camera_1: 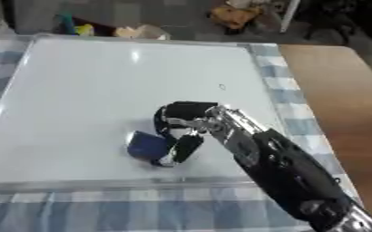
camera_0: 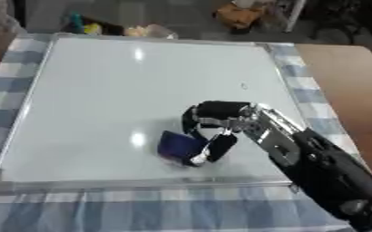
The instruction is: Wipe the whiteboard clean with a brush.
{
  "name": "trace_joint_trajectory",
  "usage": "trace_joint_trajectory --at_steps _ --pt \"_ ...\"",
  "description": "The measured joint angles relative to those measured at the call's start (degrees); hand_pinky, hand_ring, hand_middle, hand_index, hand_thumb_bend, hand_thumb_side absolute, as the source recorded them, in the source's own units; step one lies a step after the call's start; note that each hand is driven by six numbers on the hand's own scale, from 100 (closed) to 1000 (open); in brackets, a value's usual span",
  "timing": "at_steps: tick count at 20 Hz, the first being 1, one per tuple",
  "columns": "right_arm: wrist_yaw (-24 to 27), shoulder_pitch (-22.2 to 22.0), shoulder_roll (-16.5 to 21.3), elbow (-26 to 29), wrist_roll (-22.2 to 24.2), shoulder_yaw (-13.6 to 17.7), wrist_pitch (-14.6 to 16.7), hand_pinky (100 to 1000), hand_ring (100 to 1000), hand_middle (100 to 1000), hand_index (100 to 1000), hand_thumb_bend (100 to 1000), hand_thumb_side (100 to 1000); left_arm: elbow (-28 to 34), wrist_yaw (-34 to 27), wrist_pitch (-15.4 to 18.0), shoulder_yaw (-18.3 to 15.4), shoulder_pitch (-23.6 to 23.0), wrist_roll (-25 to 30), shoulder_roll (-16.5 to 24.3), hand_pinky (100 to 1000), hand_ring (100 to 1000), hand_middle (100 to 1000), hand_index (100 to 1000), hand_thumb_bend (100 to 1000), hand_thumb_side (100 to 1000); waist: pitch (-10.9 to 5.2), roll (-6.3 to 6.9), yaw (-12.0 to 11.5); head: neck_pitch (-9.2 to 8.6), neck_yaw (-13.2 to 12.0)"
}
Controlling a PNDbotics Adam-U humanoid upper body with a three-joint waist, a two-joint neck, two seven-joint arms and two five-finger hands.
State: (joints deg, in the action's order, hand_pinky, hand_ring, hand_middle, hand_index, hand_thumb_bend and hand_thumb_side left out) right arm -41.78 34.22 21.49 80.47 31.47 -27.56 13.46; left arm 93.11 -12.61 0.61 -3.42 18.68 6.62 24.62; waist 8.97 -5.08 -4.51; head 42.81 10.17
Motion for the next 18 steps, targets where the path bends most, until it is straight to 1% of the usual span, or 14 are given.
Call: trace_joint_trajectory --at_steps 4,5,11,14,18 --pt "-0.2 0.0 0.0 0.0 -0.1 0.0 0.2 596 631 614 291 392 541 0.0 0.0 0.0 0.0 0.0 0.0 0.0 548 522 575 694 655 953 0.00 0.00 0.0 0.00 0.0" --pt "-0.3 0.0 0.0 0.0 -0.1 0.0 0.2 594 622 598 290 383 527 0.0 0.0 0.0 0.0 0.0 0.0 0.0 548 522 575 694 655 953 0.00 0.00 0.0 0.00 0.0" --pt "-1.0 0.0 0.0 0.0 -0.2 -0.1 0.4 588 596 573 286 360 496 0.0 0.0 0.0 0.0 0.0 0.0 0.0 547 522 575 694 655 953 0.00 0.00 0.0 0.00 0.0" --pt "-1.2 0.0 0.0 0.0 -0.3 -0.1 0.4 578 568 537 281 343 471 0.0 0.0 0.0 0.0 0.0 0.0 0.0 547 522 574 694 655 953 0.00 0.00 0.0 0.00 0.0" --pt "-1.5 0.0 0.0 0.0 -0.3 -0.4 0.4 573 555 520 280 341 464 0.0 0.0 0.0 0.0 0.0 0.0 0.0 547 521 574 694 656 952 0.00 0.00 0.0 0.00 0.0"
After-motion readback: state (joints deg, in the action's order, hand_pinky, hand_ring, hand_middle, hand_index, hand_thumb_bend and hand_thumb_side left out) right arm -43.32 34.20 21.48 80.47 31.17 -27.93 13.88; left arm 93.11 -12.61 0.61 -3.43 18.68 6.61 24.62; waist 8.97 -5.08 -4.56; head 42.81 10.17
